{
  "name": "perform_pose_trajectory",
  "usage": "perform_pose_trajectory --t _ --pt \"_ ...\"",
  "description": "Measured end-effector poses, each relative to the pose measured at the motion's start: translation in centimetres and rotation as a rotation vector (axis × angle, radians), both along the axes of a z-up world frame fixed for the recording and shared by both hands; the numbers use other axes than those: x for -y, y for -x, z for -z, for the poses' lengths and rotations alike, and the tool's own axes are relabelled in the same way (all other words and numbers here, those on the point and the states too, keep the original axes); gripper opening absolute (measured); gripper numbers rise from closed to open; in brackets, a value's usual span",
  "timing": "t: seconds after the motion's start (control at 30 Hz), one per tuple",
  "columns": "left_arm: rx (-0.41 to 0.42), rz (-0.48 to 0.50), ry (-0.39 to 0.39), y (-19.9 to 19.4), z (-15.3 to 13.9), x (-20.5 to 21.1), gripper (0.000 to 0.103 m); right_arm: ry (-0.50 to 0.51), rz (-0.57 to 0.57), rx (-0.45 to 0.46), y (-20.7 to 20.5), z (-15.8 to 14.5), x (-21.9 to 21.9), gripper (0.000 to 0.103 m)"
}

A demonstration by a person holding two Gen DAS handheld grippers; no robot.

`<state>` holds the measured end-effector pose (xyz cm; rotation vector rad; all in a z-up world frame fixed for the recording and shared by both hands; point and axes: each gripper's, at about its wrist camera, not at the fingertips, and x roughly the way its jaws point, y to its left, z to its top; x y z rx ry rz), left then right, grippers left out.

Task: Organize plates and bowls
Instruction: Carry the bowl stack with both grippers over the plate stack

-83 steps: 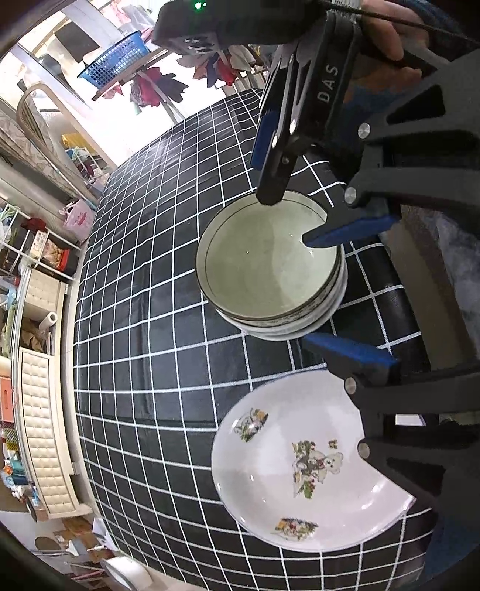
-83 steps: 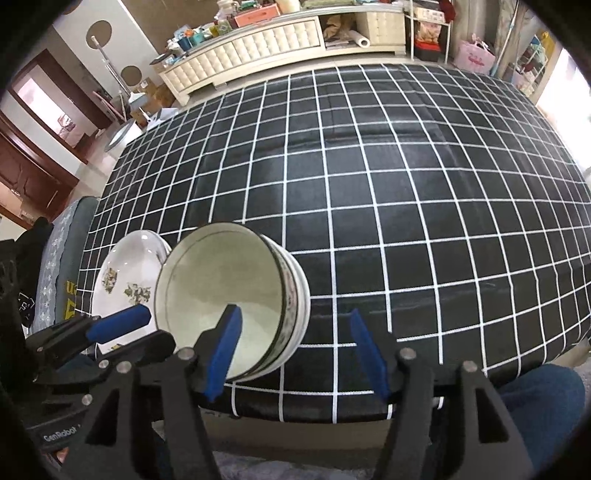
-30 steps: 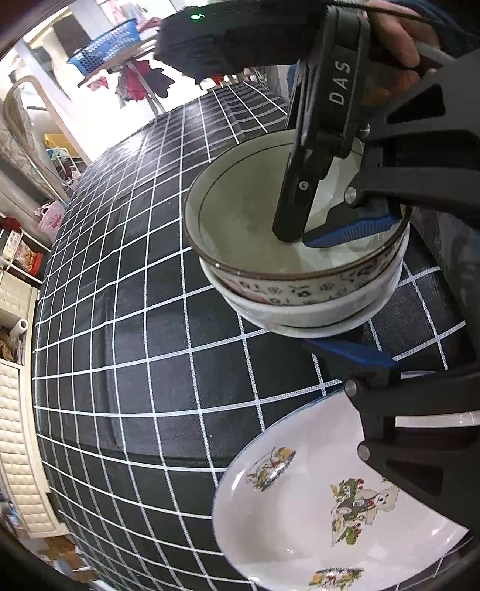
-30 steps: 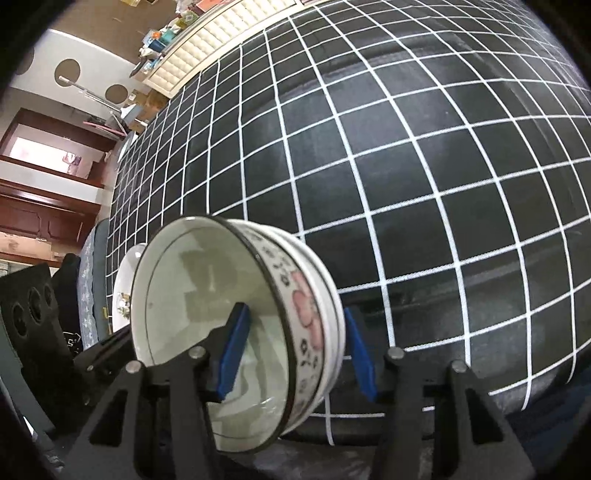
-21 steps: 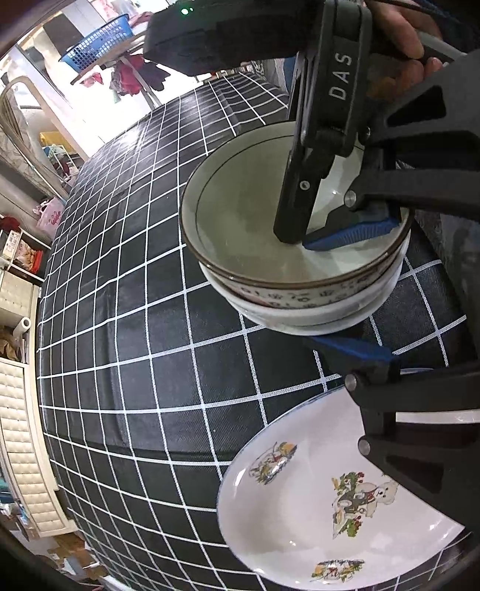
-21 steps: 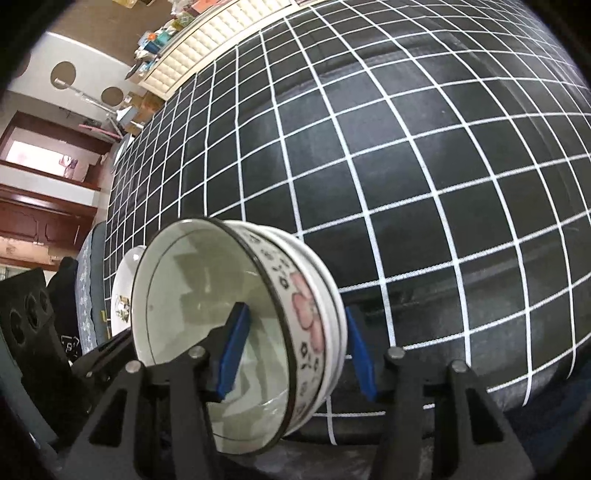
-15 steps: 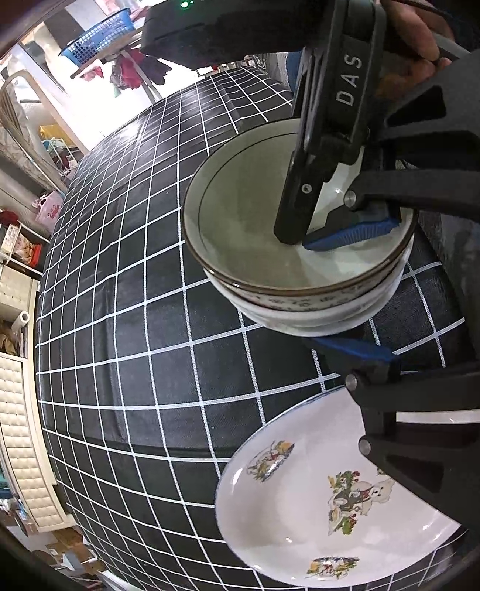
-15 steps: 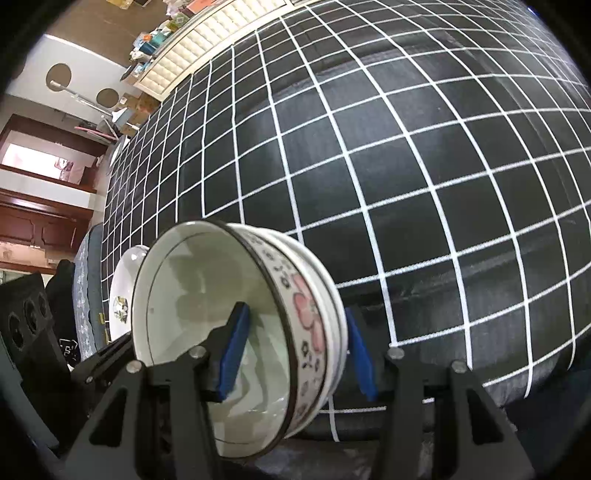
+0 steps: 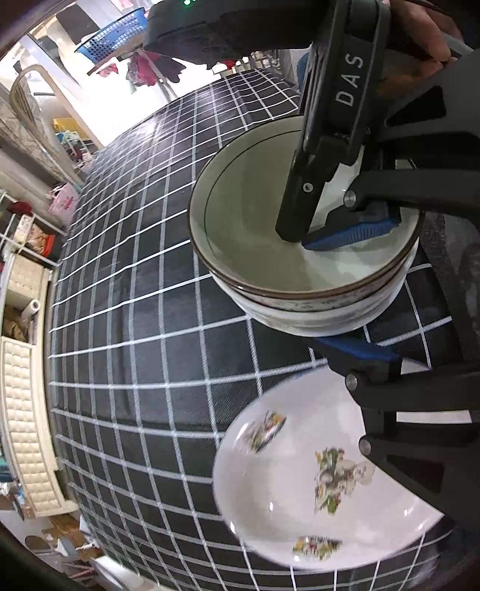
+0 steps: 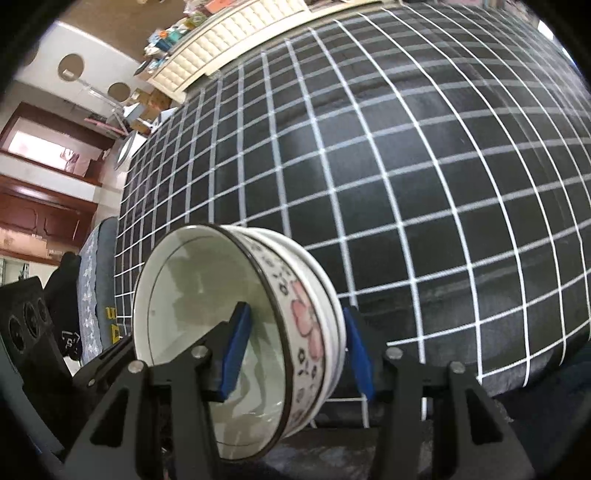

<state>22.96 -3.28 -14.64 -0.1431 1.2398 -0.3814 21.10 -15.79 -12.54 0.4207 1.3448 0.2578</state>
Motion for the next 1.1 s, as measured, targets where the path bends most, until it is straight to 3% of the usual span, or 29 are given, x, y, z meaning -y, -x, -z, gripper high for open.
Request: perform_pose_trajectory --t 0.27,0.53,0.77,1.1 --pt "0.058 -0.082 0.002 0.0 -3.0 -4.0 0.043 0.016 -0.089 0.032 -0.8 -2.0 -4.9 0.053" --pt "0.076 -0.174 -0.022 1.1 -4.2 -9.7 0.043 0.013 -0.172 0.029 -1.4 -1.8 -9.8 0.052" --pt "0.053 -0.237 -0.026 1.6 -3.4 -13.8 0.043 0.017 -0.217 -0.008 -2.0 -0.3 -12.8 0.052" --pt "0.003 -0.287 -0.022 1.8 -1.4 -15.6 0.043 0.030 -0.240 -0.042 -2.9 1.1 -14.6 0.052"
